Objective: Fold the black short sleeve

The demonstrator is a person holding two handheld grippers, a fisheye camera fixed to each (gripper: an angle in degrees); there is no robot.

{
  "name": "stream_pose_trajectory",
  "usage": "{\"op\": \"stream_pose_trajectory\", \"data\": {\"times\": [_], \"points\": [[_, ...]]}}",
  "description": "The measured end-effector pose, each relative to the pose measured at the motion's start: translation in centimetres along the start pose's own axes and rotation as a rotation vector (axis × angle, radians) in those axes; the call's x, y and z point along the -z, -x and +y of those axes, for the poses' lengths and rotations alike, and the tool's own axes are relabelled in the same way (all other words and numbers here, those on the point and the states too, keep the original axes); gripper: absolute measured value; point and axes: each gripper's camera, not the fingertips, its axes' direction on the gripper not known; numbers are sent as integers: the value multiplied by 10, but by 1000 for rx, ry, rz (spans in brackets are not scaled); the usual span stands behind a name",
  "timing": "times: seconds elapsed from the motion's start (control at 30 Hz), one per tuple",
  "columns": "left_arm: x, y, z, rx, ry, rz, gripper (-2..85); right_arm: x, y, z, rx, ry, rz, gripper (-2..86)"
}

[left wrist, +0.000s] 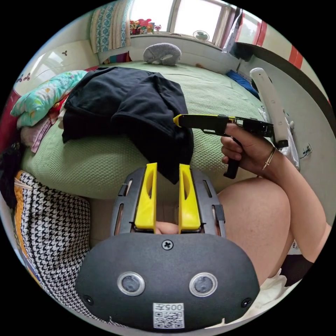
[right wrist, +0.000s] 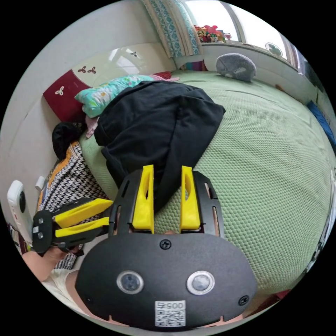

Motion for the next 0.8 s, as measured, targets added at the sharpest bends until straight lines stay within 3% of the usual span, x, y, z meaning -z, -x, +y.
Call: {"op": "stream_pose_trajectory", "data": {"times": [0.17,0.33,0.57,0.8], "points": [[-7,10,11,-2,33,-25,92,1,-5,3,-139,-2,24,-1],[-11,3,16,-21,23,-118,116,11,-7,11,-223,-59,66,-13],[-7,7,16,13,-8,-21,116,30,-5,28,-308,-95,223,-15],[-3,16,21,6,8,12,110,50,3,39,-247,-101,393,-16]]}}
